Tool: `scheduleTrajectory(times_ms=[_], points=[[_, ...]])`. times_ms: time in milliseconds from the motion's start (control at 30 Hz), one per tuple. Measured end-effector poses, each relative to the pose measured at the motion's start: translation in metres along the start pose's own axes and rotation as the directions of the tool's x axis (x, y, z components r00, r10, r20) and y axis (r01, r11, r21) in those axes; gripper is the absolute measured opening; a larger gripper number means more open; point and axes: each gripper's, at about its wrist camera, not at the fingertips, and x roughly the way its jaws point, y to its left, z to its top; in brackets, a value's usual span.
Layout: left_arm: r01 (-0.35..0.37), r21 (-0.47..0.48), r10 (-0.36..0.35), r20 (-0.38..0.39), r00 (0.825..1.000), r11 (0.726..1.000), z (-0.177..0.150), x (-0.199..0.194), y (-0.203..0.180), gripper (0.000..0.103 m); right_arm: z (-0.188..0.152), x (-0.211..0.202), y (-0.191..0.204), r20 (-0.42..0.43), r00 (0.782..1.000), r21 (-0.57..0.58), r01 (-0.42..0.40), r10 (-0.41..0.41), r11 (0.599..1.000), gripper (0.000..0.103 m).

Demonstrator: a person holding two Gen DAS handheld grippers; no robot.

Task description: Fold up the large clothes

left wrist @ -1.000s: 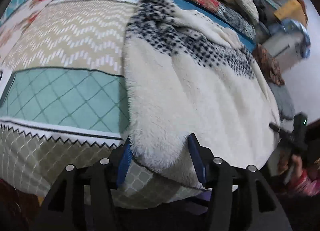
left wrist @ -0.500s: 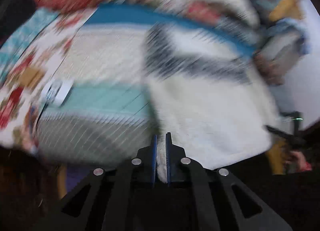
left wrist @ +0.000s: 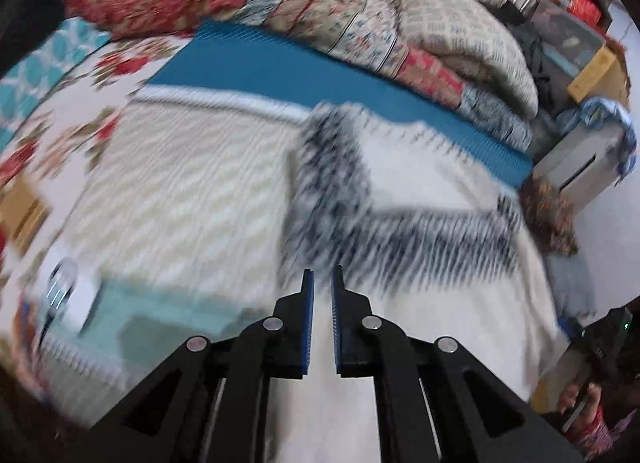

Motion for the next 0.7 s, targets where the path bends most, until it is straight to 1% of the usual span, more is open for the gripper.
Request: scheduleTrajectory(times_ms=[67,100,133,167,200,233,267,300,367,400,467,500,533,567,600,633,667,700], points=[[0.005,0.012,-0.005,0.035,0.999,1.0,0.019,0.021,-0.008,0.097,0.033,0.029,0.025,-0.032,0.994,-0.005,-0.101,0.1,0.995,0.078],[0.025,0.017,-0.026,0.053,0.998,1.0,0.029,0.037,-0.013,0.097,0.057,0.051,0.044,-0.066,0.984,0.0,-0.169,0.168,0.986,0.078],[0.043,0.012,-0.044,0.06,0.997,0.999,0.034,0.047,-0.014,0.097,0.076,0.068,0.057,-0.095,0.974,0.004,-0.208,0.207,0.978,0.076],[0.059,0.001,-0.059,0.068,0.996,0.998,0.038,0.058,-0.014,0.097,0.101,0.093,0.077,-0.138,0.956,0.008,-0.261,0.26,0.965,0.068],[0.074,-0.015,-0.072,0.077,0.994,0.997,0.042,0.071,-0.012,0.097,0.127,0.123,0.1,-0.186,0.93,0.012,-0.32,0.316,0.947,0.065],[0.081,-0.03,-0.078,0.083,0.994,0.996,0.045,0.082,-0.008,0.097,0.144,0.147,0.118,-0.219,0.911,0.012,-0.356,0.35,0.934,0.061],[0.083,-0.049,-0.079,0.086,0.993,0.995,0.046,0.092,-0.002,0.097,0.166,0.182,0.141,-0.266,0.885,0.012,-0.393,0.382,0.919,0.055],[0.09,-0.081,-0.083,0.084,0.993,0.993,0.047,0.105,0.006,0.097,0.186,0.219,0.162,-0.313,0.864,0.019,-0.409,0.394,0.912,0.052],[0.124,-0.122,-0.115,0.077,0.99,0.985,0.044,0.123,0.017,0.097,0.212,0.283,0.196,-0.378,0.836,0.039,-0.415,0.398,0.909,0.051],[0.132,-0.129,-0.123,0.075,0.99,0.983,0.042,0.129,0.021,0.097,0.219,0.309,0.208,-0.404,0.819,0.056,-0.423,0.408,0.905,0.051],[0.135,-0.128,-0.126,0.073,0.989,0.983,0.036,0.141,0.025,0.097,0.228,0.378,0.233,-0.462,0.777,0.13,-0.416,0.426,0.9,0.051],[0.133,-0.121,-0.126,0.069,0.99,0.984,0.032,0.148,0.026,0.097,0.227,0.397,0.238,-0.486,0.76,0.154,-0.412,0.432,0.898,0.051],[0.132,-0.116,-0.125,0.069,0.99,0.984,0.028,0.154,0.027,0.097,0.223,0.425,0.245,-0.513,0.743,0.18,-0.396,0.43,0.9,0.051],[0.133,-0.112,-0.126,0.071,0.989,0.985,0.025,0.157,0.028,0.097,0.219,0.443,0.249,-0.533,0.734,0.193,-0.379,0.421,0.905,0.051],[0.135,-0.101,-0.127,0.081,0.989,0.986,0.02,0.161,0.028,0.097,0.209,0.465,0.252,-0.573,0.711,0.208,-0.354,0.407,0.912,0.051],[0.13,-0.087,-0.122,0.094,0.988,0.988,0.016,0.162,0.028,0.097,0.202,0.477,0.251,-0.609,0.691,0.215,-0.328,0.389,0.92,0.051],[0.124,-0.066,-0.116,0.113,0.987,0.99,0.011,0.163,0.026,0.097,0.191,0.488,0.249,-0.648,0.664,0.229,-0.297,0.372,0.927,0.051],[0.119,-0.053,-0.112,0.125,0.986,0.991,0.008,0.163,0.025,0.097,0.177,0.496,0.247,-0.685,0.603,0.289,-0.29,0.409,0.912,0.051]])
